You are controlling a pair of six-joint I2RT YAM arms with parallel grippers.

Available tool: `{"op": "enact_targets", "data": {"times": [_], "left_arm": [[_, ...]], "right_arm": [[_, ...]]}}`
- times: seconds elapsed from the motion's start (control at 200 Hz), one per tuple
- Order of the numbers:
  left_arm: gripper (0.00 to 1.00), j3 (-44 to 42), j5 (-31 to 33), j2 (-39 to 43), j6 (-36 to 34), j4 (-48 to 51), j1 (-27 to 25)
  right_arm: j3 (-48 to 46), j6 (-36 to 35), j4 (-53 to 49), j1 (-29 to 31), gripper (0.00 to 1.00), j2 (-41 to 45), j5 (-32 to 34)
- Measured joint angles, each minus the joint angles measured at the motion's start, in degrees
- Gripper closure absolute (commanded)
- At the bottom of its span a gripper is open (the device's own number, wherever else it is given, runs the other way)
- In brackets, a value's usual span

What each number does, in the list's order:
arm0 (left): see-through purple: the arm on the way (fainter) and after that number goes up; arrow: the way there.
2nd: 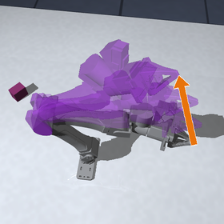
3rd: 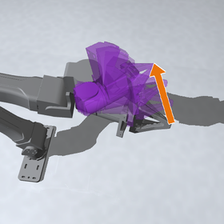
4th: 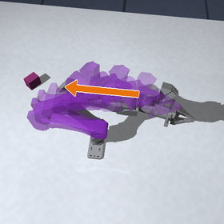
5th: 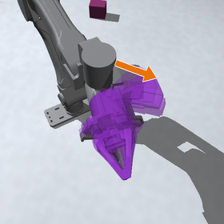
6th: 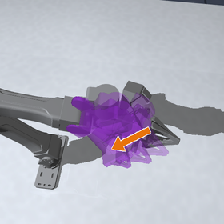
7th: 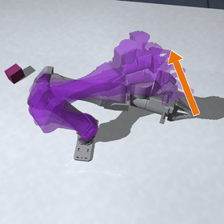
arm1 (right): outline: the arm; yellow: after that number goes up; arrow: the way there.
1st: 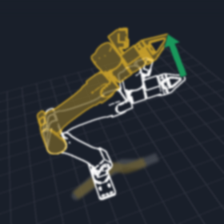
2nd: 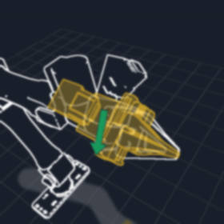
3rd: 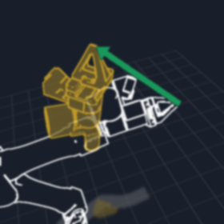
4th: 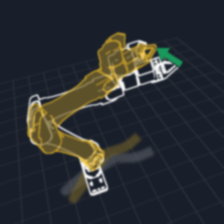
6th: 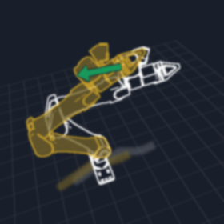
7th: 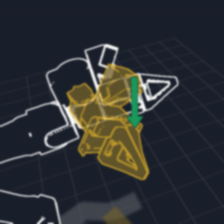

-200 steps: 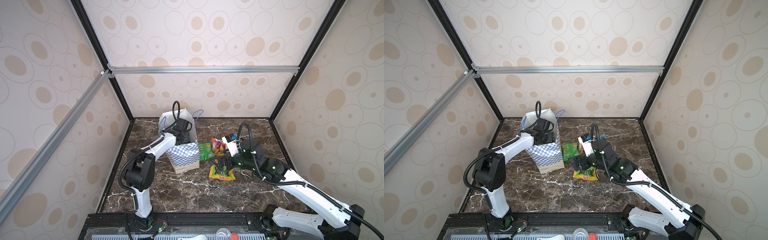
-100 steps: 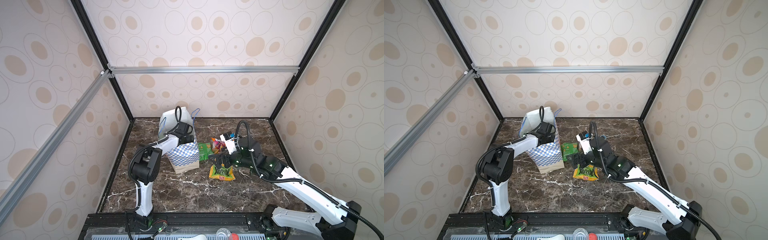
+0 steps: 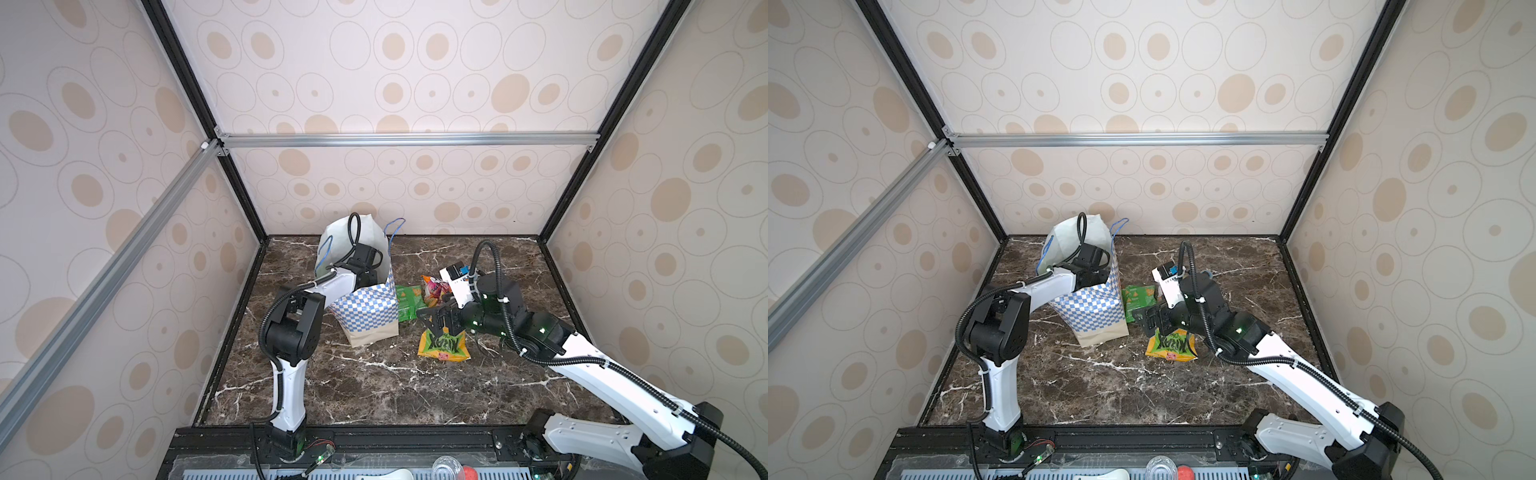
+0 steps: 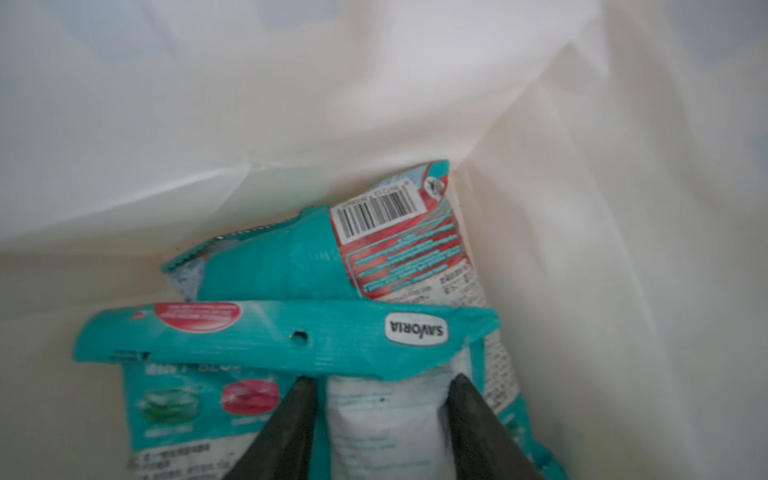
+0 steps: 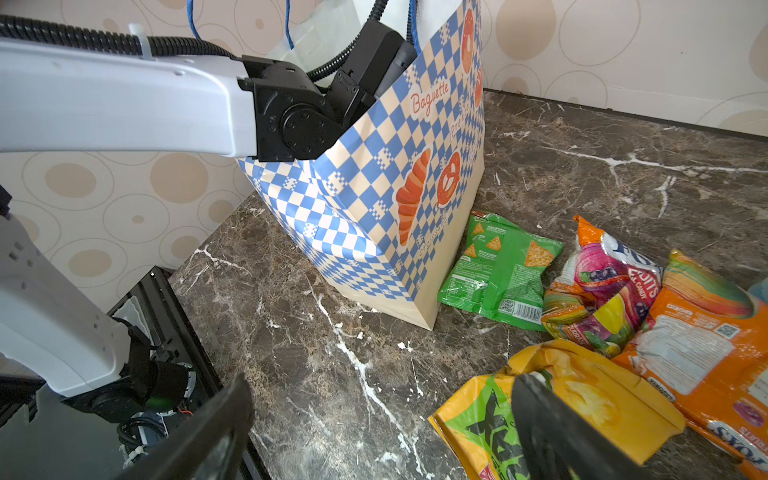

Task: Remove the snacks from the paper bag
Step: 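Lower the left gripper into the bag toward the teal MINT BLOSSOM packets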

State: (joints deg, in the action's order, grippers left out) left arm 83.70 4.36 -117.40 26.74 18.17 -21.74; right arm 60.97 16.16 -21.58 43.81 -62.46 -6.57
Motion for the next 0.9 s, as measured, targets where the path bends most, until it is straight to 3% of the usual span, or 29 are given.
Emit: {"op": "enact_targets", "data": {"times": [0.155,0.34,0.9], "left_arm": [[0.72,0.52,-0.37,-0.55,0.13,0.31,0.48],[1.0,0.68,-1.16,-0.46,-0.37,-0.52,0.76],[1.0,0.15,-2.34,5.81,-0.9,4.11,0.42]], "right_arm": [[0.0,0.02,0.0,0.0,0.0,0.33,0.07],[0.0,0.42,0.2,0.0,0.0,0.68,0.07],[0.0,1.88,1.33,0.0,0.0,0.85,0.07]]}}
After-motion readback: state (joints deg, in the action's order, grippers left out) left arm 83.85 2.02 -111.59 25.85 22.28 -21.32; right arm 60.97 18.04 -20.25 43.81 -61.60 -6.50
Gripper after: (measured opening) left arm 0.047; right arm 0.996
